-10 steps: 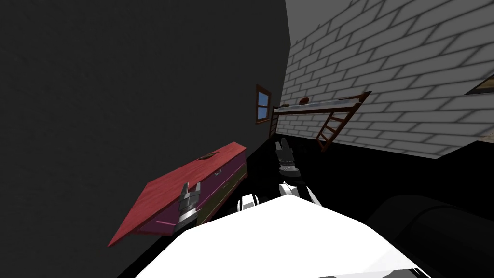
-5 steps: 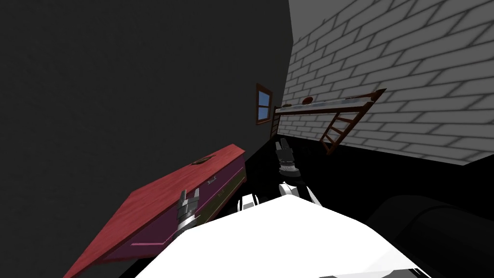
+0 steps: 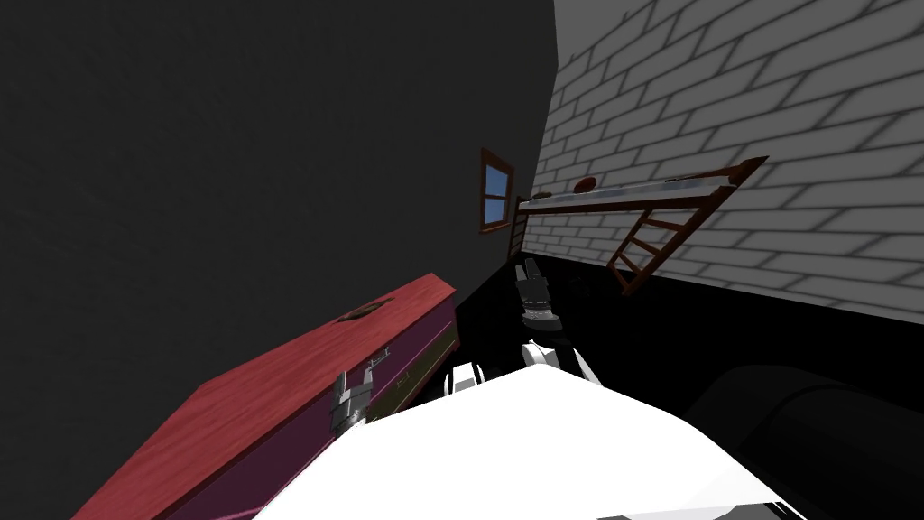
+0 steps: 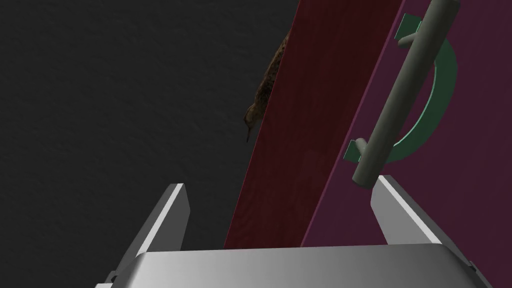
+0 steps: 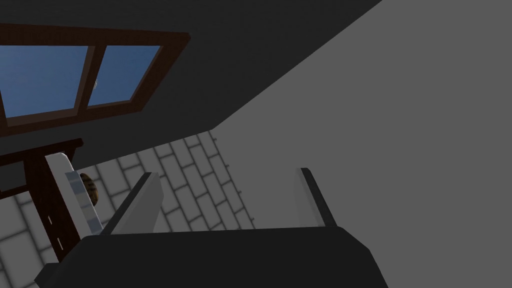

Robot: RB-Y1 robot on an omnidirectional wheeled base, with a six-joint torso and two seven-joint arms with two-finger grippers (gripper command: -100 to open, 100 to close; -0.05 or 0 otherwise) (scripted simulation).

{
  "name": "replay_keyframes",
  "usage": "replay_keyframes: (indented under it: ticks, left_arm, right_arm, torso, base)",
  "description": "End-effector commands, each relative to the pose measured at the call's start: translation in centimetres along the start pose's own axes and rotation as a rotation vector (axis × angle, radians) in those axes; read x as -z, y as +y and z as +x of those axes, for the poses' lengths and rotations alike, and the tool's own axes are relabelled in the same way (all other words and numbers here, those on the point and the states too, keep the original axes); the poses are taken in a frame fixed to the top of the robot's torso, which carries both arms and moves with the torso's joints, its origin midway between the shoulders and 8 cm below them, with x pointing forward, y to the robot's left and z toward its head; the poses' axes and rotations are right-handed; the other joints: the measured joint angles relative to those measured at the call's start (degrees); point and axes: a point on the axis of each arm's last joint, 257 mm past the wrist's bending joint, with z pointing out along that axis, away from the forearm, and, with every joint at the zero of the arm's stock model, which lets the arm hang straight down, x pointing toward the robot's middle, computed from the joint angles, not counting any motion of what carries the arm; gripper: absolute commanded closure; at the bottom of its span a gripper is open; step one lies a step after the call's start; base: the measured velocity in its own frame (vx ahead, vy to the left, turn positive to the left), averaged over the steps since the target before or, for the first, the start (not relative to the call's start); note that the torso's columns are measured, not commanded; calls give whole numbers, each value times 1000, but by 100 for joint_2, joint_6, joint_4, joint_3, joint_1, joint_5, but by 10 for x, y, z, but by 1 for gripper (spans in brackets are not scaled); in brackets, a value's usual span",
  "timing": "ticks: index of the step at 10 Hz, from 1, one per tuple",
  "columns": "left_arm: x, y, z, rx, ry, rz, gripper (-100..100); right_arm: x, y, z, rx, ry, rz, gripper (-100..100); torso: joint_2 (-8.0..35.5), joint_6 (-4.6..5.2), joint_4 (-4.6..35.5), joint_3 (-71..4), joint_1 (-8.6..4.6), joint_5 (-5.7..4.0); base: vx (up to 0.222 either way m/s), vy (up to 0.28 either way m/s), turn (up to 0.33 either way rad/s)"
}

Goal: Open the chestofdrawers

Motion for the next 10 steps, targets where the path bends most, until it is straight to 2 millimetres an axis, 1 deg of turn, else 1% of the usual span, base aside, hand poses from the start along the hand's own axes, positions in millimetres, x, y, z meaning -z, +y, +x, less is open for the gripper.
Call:
replay_keyframes:
  ticks: [1,3,5,6,7,10]
  left_arm:
    - [21,17,-3,41,-59,-21,-100]
    - [37,30,3,82,-104,-36,-100]
    - [50,41,13,122,-142,-48,-100]
    - [47,38,11,110,-130,-46,-100]
    - [37,37,12,112,-129,-47,-100]
    - [21,35,14,112,-124,-48,-100]
  right_arm:
    - [0,0,0,0,0,0,0]
    - [0,0,0,0,0,0,0]
    - [0,0,0,0,0,0,0]
    - [0,0,0,0,0,0,0]
    - [0,0,0,0,0,0,0]
    - [0,0,0,0,0,0,0]
  torso:
    - [3,0,1,2,7,2]
    - [1,0,0,1,6,1]
    - [-4,0,-1,-3,6,1]
    - [-8,0,-2,-5,6,2]
    - [2,-1,0,0,10,2]
    - [-5,-1,-1,-3,3,1]
  base:
    - [101,-69,25]
    - [81,-59,21]
    - [71,-35,12]
    - [34,-15,2]
    - [16,1,30]
    - [10,7,16]
